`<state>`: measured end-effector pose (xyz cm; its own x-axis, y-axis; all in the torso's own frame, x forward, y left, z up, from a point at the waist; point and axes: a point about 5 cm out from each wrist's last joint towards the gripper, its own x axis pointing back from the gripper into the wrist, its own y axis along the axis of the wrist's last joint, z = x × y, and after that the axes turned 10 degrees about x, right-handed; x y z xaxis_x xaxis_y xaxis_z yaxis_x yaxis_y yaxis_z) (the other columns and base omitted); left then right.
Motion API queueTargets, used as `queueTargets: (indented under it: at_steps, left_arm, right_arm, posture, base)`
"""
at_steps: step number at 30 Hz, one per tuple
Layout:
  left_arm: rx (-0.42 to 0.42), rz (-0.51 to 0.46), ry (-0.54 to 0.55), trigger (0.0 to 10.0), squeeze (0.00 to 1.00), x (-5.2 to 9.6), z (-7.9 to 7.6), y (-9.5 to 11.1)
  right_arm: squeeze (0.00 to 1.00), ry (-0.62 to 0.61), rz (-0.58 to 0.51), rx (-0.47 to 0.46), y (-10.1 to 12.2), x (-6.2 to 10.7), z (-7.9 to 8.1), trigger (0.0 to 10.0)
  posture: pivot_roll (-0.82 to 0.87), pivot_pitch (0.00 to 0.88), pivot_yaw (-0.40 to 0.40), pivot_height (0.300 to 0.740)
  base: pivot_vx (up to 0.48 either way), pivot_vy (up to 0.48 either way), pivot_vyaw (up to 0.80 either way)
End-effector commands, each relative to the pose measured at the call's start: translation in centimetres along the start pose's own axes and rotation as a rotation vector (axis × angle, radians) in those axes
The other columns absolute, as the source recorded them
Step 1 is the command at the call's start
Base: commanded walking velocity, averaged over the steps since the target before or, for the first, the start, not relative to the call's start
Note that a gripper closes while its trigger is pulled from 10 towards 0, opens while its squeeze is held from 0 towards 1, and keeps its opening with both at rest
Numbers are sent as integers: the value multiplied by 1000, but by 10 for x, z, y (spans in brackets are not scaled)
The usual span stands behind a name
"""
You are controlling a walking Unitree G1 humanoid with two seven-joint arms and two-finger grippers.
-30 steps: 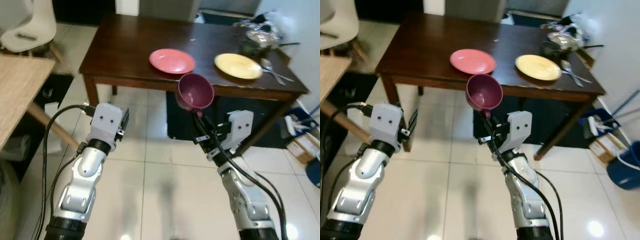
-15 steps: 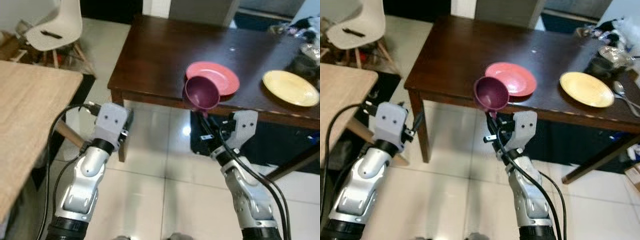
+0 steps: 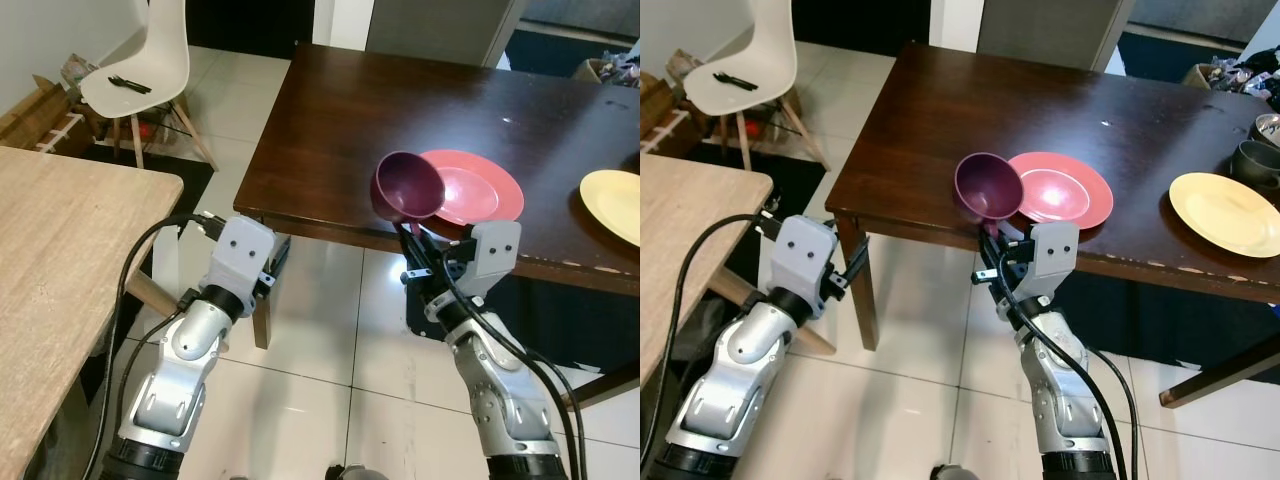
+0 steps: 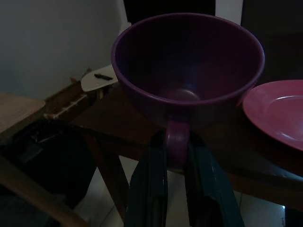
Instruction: Setting the table
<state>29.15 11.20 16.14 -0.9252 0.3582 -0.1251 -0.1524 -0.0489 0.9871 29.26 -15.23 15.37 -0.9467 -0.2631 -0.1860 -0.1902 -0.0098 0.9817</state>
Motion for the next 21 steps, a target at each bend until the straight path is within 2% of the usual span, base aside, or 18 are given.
queueTargets:
  at_steps: [1, 7, 21]
  left_arm:
    - [20, 13, -14, 10000, 0, 3, -2, -2]
    - [66, 29, -24, 10000, 0, 4, -1, -2]
    - [67, 58, -21, 10000, 0, 5, 0, -7]
  right_arm:
    - [0, -13, 10, 3, -2, 3, -4, 10000]
    - [0, -19, 14, 0, -2, 3, -5, 10000]
    - [0, -24, 30, -7, -5, 7, -5, 10000]
  posture:
    - [-108, 20, 20, 740]
    - [-108, 21, 20, 740]
    - [-117, 19, 23, 740]
  base:
    - [0, 0, 0]
    - [0, 0, 0]
    - [0, 0, 0]
